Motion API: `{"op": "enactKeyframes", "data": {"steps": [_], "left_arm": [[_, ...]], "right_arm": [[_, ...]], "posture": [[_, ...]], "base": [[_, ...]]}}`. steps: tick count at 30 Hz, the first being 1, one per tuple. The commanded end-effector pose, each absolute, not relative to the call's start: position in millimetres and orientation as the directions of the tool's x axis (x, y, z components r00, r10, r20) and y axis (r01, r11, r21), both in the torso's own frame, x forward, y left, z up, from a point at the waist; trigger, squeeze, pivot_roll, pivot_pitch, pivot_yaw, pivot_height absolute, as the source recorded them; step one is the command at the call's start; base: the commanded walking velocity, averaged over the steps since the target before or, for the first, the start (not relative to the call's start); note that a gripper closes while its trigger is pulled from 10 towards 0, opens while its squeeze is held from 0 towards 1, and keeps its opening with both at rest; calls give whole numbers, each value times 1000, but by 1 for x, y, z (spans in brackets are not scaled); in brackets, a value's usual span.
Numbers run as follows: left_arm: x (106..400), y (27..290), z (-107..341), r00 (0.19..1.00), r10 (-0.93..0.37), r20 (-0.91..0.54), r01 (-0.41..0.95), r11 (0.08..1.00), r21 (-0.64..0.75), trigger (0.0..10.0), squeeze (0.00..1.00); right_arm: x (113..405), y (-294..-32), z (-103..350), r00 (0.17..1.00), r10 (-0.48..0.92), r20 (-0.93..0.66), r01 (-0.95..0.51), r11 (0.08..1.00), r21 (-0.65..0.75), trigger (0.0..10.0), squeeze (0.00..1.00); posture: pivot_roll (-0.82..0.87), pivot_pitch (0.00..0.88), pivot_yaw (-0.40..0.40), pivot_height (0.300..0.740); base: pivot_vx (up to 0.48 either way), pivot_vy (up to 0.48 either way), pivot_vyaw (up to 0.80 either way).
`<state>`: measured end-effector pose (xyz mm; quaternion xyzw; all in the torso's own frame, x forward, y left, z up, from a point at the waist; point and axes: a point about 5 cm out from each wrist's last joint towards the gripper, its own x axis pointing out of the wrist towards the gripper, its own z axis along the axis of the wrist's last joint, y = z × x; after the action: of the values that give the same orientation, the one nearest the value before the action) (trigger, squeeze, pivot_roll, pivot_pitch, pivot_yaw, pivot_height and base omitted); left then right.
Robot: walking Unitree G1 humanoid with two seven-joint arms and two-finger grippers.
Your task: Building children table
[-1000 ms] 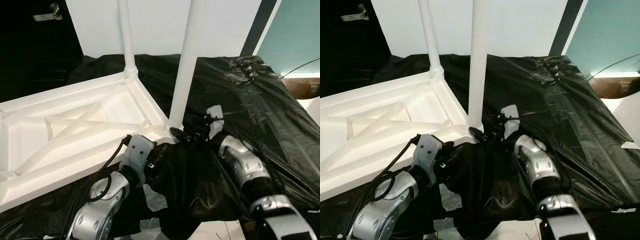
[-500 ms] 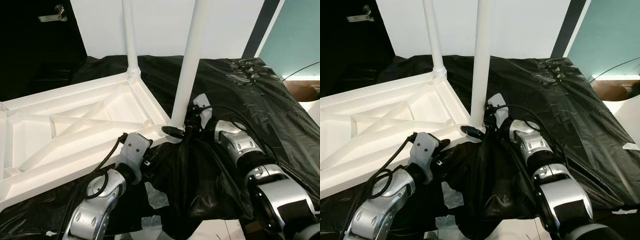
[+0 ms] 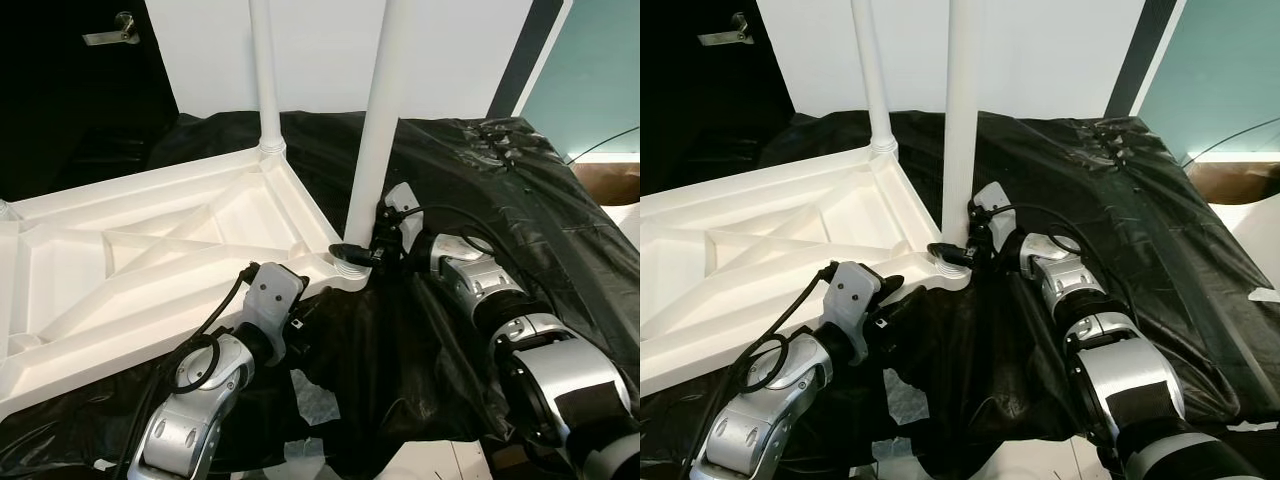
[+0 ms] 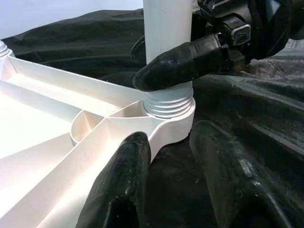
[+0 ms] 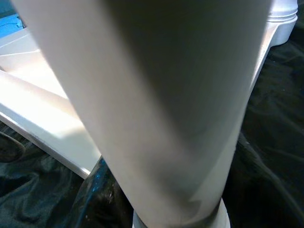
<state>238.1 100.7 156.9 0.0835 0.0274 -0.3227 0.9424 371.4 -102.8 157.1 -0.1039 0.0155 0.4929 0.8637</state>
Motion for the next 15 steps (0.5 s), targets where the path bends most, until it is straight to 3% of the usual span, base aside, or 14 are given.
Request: {"op": "enactKeyframes", "data": {"steps": [1, 11, 15], "left_arm": [[238, 99, 155, 792, -600, -110, 610, 778, 148, 10000, 0], [233, 96, 154, 784, -610, -118, 621, 772, 135, 10000, 0], [232, 96, 153, 780, -614, -122, 626, 769, 129, 10000, 0]], "right_arm": [[370, -106, 150, 523, 839, -153, -852, 507, -128, 10000, 0], [361, -89, 132, 627, 768, -129, -778, 613, -138, 10000, 0], [358, -81, 124, 733, 672, -110, -680, 729, -78, 10000, 0]], "posture": [[138, 0, -42, 740], [136, 10, -40, 740], [140, 15, -46, 740]], "base": [[0, 0, 0], [0, 0, 0], [0, 0, 0]]}}
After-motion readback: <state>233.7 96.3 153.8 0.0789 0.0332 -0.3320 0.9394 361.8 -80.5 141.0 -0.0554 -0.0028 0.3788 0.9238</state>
